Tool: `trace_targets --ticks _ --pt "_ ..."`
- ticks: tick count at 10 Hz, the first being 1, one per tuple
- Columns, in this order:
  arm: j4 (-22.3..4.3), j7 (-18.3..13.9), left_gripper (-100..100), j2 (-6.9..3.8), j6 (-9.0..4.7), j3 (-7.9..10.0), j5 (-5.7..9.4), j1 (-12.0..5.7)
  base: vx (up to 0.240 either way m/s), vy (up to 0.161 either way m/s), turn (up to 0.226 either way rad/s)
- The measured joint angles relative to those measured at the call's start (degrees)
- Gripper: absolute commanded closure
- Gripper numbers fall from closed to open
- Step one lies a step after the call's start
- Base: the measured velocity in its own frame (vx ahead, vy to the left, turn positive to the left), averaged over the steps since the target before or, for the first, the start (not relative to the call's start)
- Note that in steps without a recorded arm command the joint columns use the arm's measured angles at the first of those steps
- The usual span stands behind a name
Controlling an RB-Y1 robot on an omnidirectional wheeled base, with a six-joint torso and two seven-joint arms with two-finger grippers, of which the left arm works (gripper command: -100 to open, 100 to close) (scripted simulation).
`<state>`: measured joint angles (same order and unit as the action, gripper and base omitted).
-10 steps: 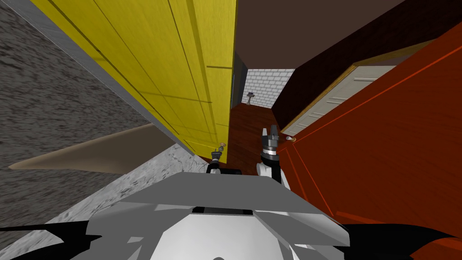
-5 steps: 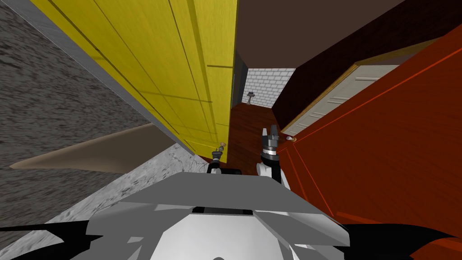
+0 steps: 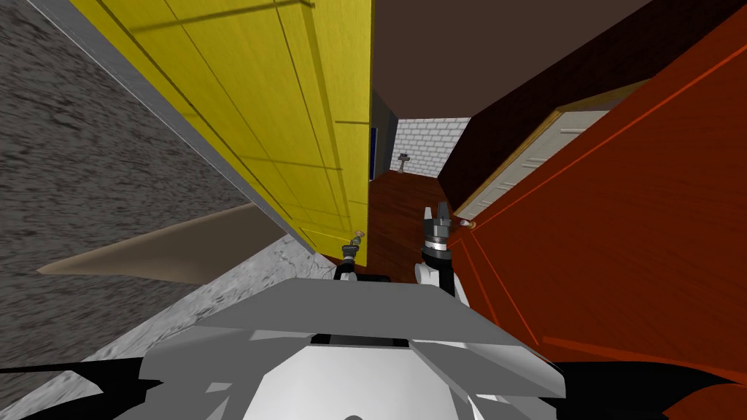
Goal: Push the door open
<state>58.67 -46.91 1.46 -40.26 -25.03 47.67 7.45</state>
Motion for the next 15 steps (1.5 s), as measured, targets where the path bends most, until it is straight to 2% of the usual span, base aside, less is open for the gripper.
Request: trace_targets --ticks 2,3,5,7,12,14,15 --pt "-0.01 0.00 100 0.01 -0.03 -0.02 -0.01 0.05 0.000 0.000 0.000" --pt "0.00 0.00 -100 0.03 -0.03 -0.06 -0.02 0.06 -0.057 0.037 -0.132" --pt "-0.23 -2.00 -100 -2.60 -2.10 -1.59 -0.47 0.06 -0.117 0.093 -0.128" --pt "-0.49 -4.00 -100 -4.42 -4.01 -2.95 -0.82 0.03 -0.119 0.060 -0.089" --pt "-0.70 -7.74 -100 -7.00 -7.28 -6.91 -1.81 1.13 -0.095 0.029 -0.101" --pt "0.37 -9.01 -100 -8.28 -7.92 -8.07 -1.95 1.89 -0.078 0.044 -0.082" --pt "-0.12 -9.87 -100 -8.64 -8.51 -8.63 -2.09 1.48 -0.057 0.029 -0.027"
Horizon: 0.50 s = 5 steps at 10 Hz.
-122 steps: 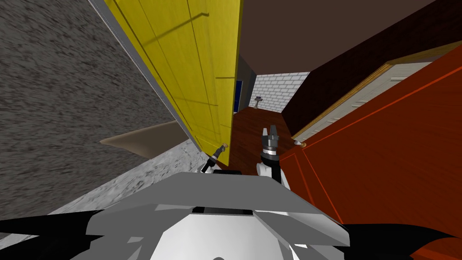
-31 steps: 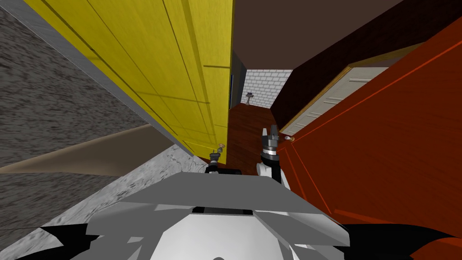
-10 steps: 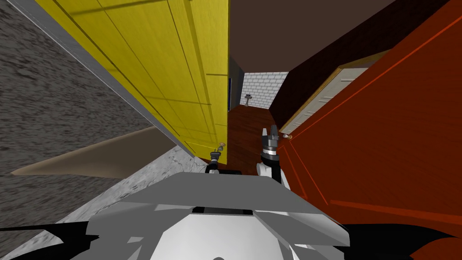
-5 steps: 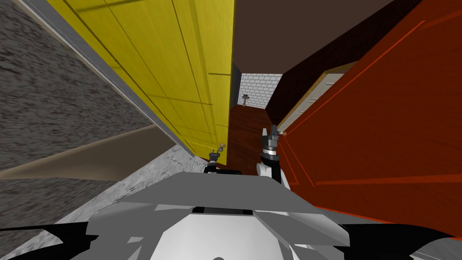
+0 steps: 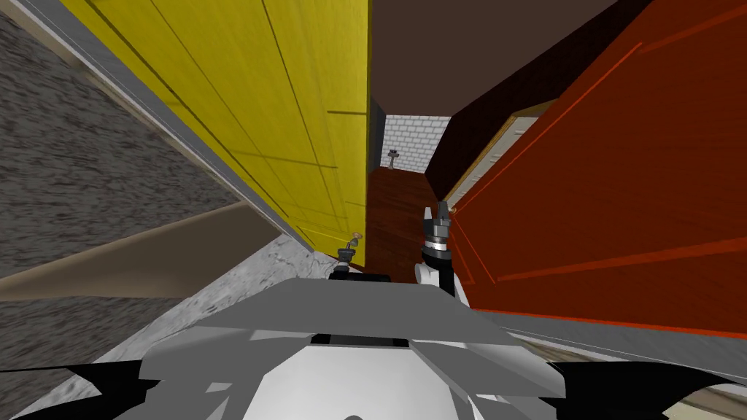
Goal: Push the door open
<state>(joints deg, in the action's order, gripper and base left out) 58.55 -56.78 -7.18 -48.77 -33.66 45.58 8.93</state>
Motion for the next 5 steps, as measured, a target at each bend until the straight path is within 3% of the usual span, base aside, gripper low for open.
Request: trace_targets --ticks 3,4,5 --pt "0.51 -0.83 -100 -0.54 -0.68 -0.79 -0.07 0.29 -0.046 0.019 -0.037" --pt "0.32 -0.74 -100 -0.25 -0.78 -0.88 -0.10 0.11 0.000 0.006 0.008" --pt "-1.56 -1.58 -100 -0.01 -1.89 -1.22 -0.38 -0.75 -0.012 0.003 -0.040"
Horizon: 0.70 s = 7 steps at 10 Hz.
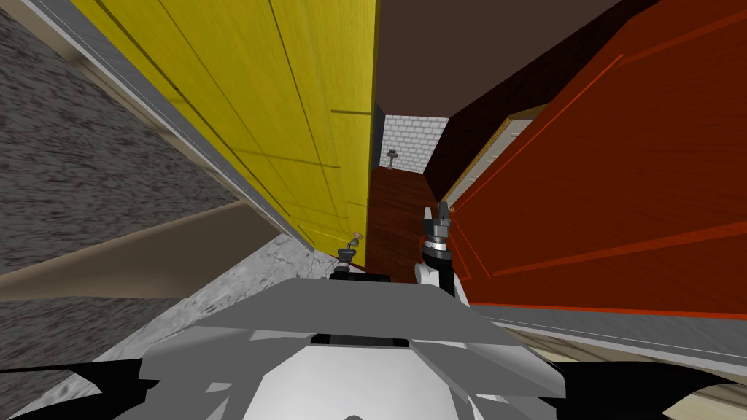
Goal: Push the door open
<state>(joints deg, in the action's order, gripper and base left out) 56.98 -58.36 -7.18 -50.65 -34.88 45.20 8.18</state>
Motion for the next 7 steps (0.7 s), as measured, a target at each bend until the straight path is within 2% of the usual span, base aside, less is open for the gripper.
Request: trace_targets --ticks 1,2,3,4,5,7 --pt "-1.14 -1.20 -100 -0.30 -1.08 -0.39 -0.20 -0.40 -0.024 0.004 -0.018" --pt "1.10 -0.71 -100 -0.84 -0.33 -0.32 0.01 0.88 -0.025 0.014 -0.011" --pt "2.05 -0.17 -100 -0.99 0.40 -0.28 0.15 1.13 -0.009 0.007 -0.006" --pt "0.40 -0.71 -100 -0.60 -0.32 -0.44 -0.02 0.19 0.013 0.007 -0.007" --pt "-0.29 -1.20 -100 -0.52 -0.96 -0.64 -0.16 0.08 0.000 0.000 0.000" --pt "0.74 -1.16 -100 -0.94 -1.01 -0.81 -0.23 0.83 -0.001 0.011 0.016"
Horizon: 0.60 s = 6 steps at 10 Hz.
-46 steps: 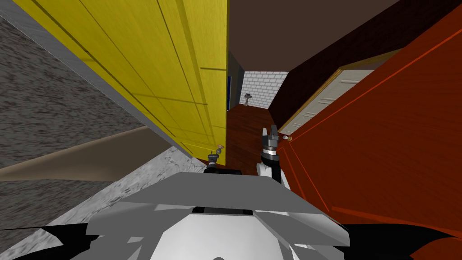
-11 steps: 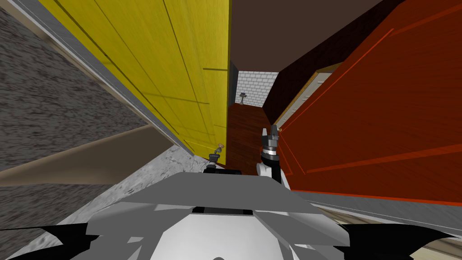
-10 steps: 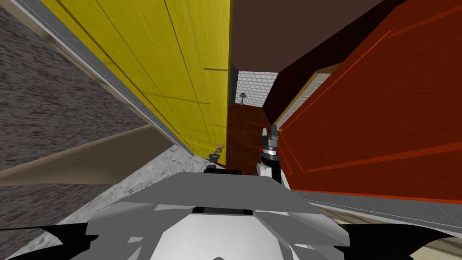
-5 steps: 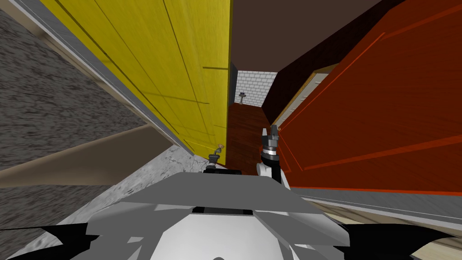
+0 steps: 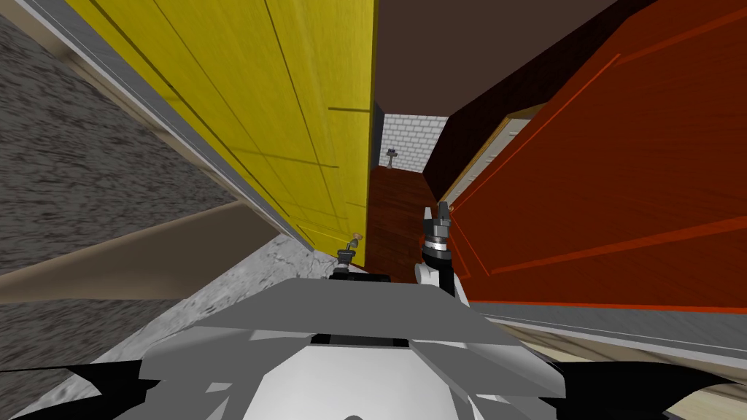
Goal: Push the door open
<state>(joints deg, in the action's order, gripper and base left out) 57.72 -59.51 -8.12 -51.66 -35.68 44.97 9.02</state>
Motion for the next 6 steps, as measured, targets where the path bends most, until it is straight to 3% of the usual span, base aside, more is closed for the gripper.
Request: trace_targets --ticks 1,2,4,6 --pt "-0.20 -0.07 -100 -0.31 -0.07 0.29 0.15 0.16 0.013 0.031 0.103" --pt "0.28 0.57 -100 -0.29 1.09 1.13 0.55 0.37 0.001 0.014 0.094" --pt "0.36 2.19 -100 1.04 3.58 2.39 0.97 -0.48 -0.005 0.001 0.033" --pt "3.11 4.28 -100 1.80 7.03 3.55 1.49 -0.08 0.002 -0.004 0.044"
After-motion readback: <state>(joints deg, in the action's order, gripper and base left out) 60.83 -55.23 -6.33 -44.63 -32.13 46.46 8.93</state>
